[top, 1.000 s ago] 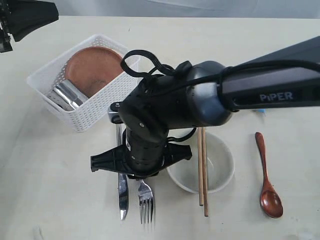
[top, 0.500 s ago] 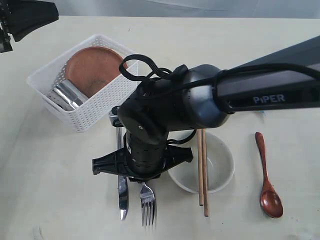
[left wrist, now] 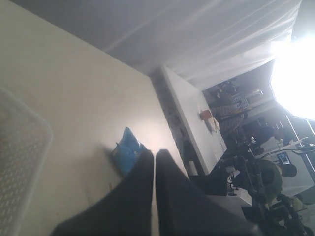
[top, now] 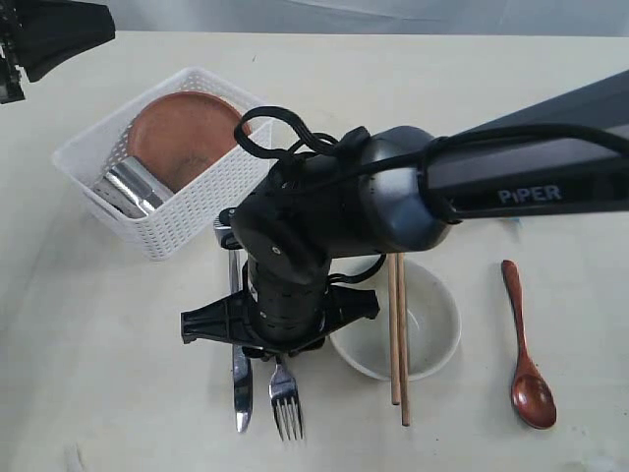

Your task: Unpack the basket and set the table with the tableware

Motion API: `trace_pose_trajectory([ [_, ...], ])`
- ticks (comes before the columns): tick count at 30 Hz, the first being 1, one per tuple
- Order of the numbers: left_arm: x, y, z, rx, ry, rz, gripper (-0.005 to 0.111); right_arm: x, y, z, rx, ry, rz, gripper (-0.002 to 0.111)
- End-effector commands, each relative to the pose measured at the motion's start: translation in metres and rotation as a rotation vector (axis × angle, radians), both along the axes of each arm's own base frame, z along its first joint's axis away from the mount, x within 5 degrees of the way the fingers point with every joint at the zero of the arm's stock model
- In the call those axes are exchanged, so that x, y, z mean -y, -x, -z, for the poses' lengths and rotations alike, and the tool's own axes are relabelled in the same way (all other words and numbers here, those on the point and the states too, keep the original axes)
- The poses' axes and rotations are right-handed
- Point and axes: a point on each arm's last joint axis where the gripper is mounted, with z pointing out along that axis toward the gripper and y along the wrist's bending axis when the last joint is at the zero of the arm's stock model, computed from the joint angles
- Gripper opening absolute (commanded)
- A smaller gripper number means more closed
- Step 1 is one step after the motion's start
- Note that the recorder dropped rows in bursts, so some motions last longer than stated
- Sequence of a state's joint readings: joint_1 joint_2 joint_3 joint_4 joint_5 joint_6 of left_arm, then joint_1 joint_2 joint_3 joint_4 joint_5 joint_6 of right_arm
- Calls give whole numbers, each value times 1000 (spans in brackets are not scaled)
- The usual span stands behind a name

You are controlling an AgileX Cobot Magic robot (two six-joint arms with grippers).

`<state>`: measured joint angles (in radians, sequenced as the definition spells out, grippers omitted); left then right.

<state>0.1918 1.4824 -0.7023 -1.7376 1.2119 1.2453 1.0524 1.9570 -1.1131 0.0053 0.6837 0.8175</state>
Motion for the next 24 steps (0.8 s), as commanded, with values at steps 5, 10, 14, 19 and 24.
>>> trace_pose_trajectory([
  [5, -1, 0, -4, 30, -1, 0, 2, 3, -1, -38, 61, -86, -1, 28],
  [10, -6, -6, 2, 26, -87, -79, 2, 8, 2, -72, 109, -169, -1, 28],
  [14, -13, -15, 6, 59, -275, -117, 14, 15, 6, -104, 160, -251, -10, 28],
  [19, -27, -31, -4, 107, -577, -114, 39, 31, 15, -149, 257, -344, -115, 28],
  [24, -33, -47, -14, 44, -787, -6, 41, 59, 32, -190, 325, -369, -238, 28],
])
